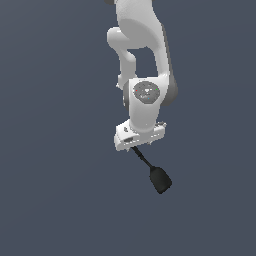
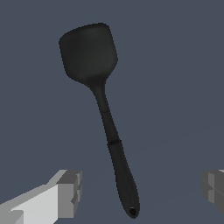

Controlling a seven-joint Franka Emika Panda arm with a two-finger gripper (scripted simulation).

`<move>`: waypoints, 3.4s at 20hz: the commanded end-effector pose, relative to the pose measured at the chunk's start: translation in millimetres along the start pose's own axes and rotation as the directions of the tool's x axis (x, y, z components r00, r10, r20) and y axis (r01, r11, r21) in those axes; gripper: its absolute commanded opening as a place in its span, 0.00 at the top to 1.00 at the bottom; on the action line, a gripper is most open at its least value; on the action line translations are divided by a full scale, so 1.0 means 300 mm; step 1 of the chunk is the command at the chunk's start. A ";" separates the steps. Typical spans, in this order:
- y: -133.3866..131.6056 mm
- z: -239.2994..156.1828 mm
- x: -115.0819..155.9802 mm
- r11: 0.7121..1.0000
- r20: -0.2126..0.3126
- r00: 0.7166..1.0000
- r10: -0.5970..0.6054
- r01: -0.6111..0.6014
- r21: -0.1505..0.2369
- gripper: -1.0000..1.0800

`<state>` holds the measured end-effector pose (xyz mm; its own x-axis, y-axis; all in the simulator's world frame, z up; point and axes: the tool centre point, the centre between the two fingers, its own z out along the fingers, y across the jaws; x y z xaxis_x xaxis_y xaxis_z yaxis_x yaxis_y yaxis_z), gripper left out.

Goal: Pick up the object and move it to a goal position.

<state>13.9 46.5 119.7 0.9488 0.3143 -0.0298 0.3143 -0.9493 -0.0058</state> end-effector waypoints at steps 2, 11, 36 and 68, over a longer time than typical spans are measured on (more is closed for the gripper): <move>-0.018 0.053 0.038 0.994 -0.007 0.994 -0.105 0.105 -0.005 0.04; -0.054 0.149 0.101 0.957 -0.022 0.957 -0.289 0.289 -0.013 0.04; -0.062 0.340 0.119 0.944 -0.026 0.943 -0.331 0.330 -0.015 0.04; 0.034 -0.069 0.069 0.943 -0.026 0.943 -0.333 0.333 -0.015 1.00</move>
<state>37.1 47.8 121.1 0.7908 0.6121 -0.0027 0.6121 -0.7908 -0.0020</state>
